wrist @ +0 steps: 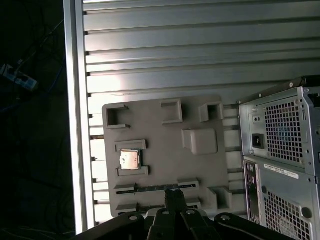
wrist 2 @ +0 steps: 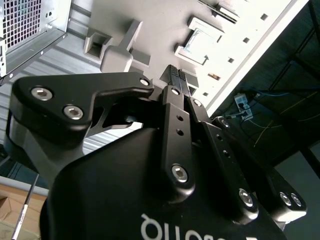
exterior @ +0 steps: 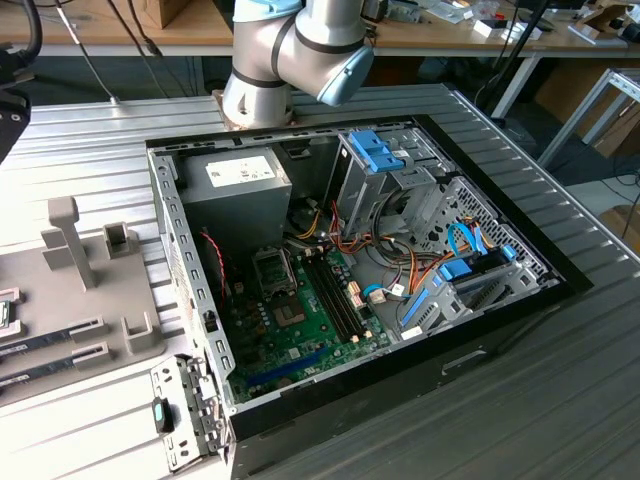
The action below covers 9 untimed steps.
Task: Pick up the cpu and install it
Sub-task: 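Reach for the cpu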
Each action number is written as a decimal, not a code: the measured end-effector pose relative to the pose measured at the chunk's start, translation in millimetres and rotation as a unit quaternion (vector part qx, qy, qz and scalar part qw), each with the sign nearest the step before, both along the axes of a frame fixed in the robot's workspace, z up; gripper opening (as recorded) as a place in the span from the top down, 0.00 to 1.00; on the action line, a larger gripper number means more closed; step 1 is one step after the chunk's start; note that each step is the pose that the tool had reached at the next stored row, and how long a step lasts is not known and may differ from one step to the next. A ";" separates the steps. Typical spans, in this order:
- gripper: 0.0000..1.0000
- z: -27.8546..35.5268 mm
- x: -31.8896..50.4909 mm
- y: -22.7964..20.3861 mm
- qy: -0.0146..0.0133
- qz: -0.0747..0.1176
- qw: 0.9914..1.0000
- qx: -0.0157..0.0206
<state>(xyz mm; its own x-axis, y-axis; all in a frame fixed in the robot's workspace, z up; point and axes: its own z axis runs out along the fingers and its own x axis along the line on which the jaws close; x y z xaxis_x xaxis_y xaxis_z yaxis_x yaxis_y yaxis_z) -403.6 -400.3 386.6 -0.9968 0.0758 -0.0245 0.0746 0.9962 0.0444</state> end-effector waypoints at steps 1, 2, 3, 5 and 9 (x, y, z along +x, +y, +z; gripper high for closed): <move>0.89 0.0 -0.2 0.0 0.000 0.000 1.000 0.000; 0.89 -0.1 -0.4 0.0 0.000 0.000 1.000 0.000; 0.89 -0.1 -0.6 0.0 0.000 0.000 1.000 0.000; 0.89 -0.1 -0.9 0.0 0.000 0.000 1.000 0.000; 0.89 -0.2 -1.6 0.0 0.000 0.000 1.000 0.000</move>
<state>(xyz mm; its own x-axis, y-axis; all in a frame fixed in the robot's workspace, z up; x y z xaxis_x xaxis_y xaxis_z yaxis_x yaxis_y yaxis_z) -405.3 -400.3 386.4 -0.9968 0.0758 -0.0245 0.0747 0.9962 0.0444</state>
